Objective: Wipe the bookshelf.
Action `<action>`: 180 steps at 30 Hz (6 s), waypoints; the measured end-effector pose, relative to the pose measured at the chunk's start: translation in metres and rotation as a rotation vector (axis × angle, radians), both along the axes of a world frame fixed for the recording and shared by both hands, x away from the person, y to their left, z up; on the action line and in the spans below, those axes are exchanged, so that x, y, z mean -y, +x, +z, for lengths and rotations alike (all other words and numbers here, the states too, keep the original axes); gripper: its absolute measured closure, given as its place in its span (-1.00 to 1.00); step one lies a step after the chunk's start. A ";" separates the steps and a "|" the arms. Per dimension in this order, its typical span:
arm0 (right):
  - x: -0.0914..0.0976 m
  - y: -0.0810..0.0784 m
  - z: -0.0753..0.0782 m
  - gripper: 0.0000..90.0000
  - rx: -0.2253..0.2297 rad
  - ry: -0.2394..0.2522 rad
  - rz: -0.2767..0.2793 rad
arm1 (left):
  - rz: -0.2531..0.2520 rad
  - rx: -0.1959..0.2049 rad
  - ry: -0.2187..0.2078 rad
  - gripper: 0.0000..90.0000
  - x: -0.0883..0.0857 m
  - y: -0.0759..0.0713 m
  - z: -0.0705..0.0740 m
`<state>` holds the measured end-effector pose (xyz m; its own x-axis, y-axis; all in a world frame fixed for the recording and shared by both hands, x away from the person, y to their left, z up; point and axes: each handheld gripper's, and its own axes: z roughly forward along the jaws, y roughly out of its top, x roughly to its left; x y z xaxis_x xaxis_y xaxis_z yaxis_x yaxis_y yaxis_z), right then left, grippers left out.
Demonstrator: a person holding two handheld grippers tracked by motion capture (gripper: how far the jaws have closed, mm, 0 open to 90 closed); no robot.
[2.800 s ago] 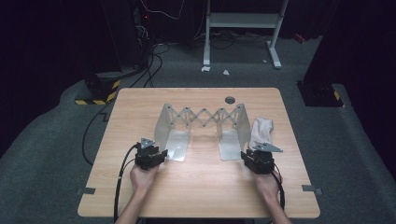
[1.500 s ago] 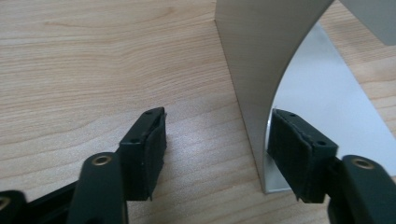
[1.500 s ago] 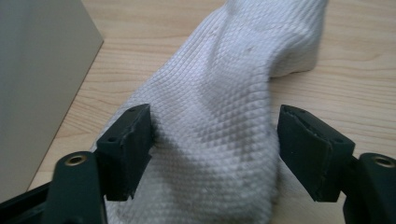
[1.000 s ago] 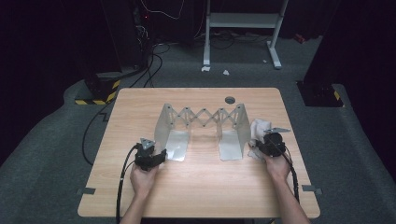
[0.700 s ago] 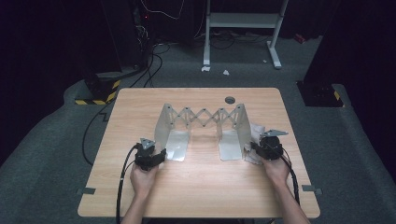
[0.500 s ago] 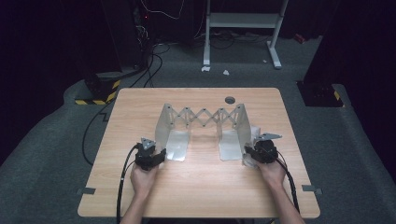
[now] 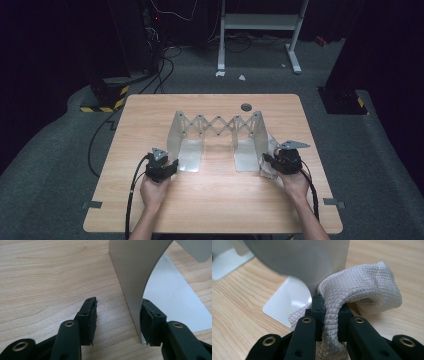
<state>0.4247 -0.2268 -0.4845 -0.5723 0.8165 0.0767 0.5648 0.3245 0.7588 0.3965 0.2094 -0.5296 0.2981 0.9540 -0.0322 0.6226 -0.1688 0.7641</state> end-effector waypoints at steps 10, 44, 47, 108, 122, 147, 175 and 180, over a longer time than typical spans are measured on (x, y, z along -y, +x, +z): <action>0.001 -0.007 0.026 0.81 0.055 0.029 0.010 | -0.007 0.000 -0.003 0.16 0.001 0.000 0.000; -0.007 -0.005 0.058 0.80 0.058 0.061 0.040 | -0.037 0.006 0.004 0.30 0.004 0.000 0.000; -0.006 -0.007 0.070 0.80 0.082 0.057 0.051 | -0.038 0.005 0.005 0.29 0.004 0.001 0.000; -0.015 0.003 -0.012 0.80 -0.116 0.004 0.000 | -0.043 0.005 0.012 0.21 0.005 0.000 0.000; -0.009 -0.006 0.046 0.80 0.001 0.041 0.041 | -0.043 0.004 0.011 0.19 0.005 0.000 0.000; -0.010 0.002 0.102 0.79 0.119 0.017 0.080 | -0.057 0.006 0.005 0.36 0.004 0.000 0.000; -0.011 0.031 0.034 0.79 -0.009 0.057 0.024 | -0.062 0.009 0.006 0.44 0.005 -0.001 0.000; -0.011 0.036 0.009 0.79 -0.071 0.072 0.004 | -0.062 0.009 0.006 0.45 0.005 -0.001 0.000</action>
<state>0.4604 -0.2158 -0.4758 -0.5667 0.8050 0.1758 0.6165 0.2728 0.7386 0.3953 0.2043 -0.5293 0.3571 0.9338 -0.0230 0.6035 -0.2119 0.7687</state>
